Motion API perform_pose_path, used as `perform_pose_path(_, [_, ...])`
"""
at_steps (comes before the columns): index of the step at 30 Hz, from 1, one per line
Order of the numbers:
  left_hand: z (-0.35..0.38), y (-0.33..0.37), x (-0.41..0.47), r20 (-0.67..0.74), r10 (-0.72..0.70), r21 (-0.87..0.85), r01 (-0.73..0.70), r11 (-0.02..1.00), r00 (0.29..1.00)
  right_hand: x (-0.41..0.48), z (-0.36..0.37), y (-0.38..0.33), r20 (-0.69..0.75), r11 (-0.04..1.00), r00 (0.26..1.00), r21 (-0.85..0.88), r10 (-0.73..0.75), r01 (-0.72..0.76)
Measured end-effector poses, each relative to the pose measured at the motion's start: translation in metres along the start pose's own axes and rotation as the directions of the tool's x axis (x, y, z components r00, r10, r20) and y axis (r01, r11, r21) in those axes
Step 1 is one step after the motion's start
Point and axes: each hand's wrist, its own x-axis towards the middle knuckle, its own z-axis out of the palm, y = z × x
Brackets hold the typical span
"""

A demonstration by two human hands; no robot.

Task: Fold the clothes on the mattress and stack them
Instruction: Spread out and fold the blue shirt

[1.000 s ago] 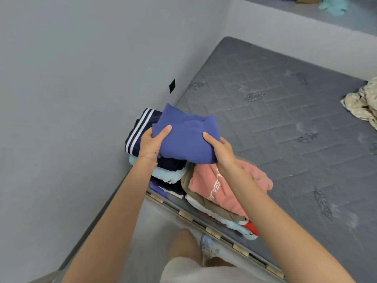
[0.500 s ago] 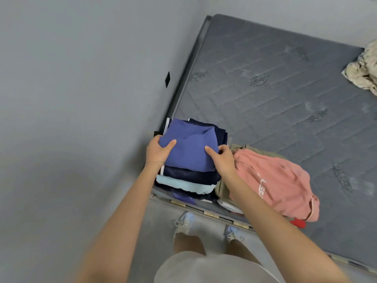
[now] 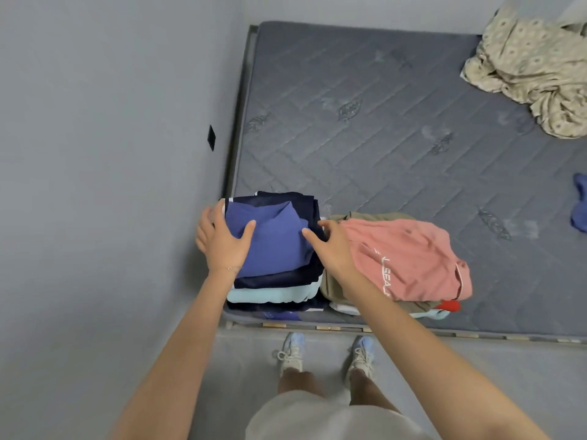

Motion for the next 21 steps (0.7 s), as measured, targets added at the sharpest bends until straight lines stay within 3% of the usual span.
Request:
perform_pose_path(3, [0.010, 0.030, 0.001, 0.091, 0.224, 0.148, -0.235, 0.961, 0.970, -0.002, -0.026, 0.005, -0.079, 0.979, 0.995, -0.202, -0.057, 0.040])
perform_pose_path(7, [0.043, 0.081, -0.006, 0.223, 0.382, 0.240, -0.430, 0.870, 0.897, 0.000, -0.089, 0.025, -0.122, 0.850, 0.981, -0.522, -0.151, 0.066])
perform_pose_path(14, [0.155, 0.221, -0.083, 0.467, 0.562, 0.232, -0.708, 0.667, 0.682, -0.008, -0.253, 0.109, -0.291, 0.825, 0.955, -0.552, -0.056, -0.119])
perform_pose_path(21, [0.286, 0.362, -0.213, 0.570, 0.598, 0.166, -0.792, 0.587, 0.563, -0.041, -0.436, 0.220, -0.437, 0.815, 0.899, -0.515, 0.015, -0.264])
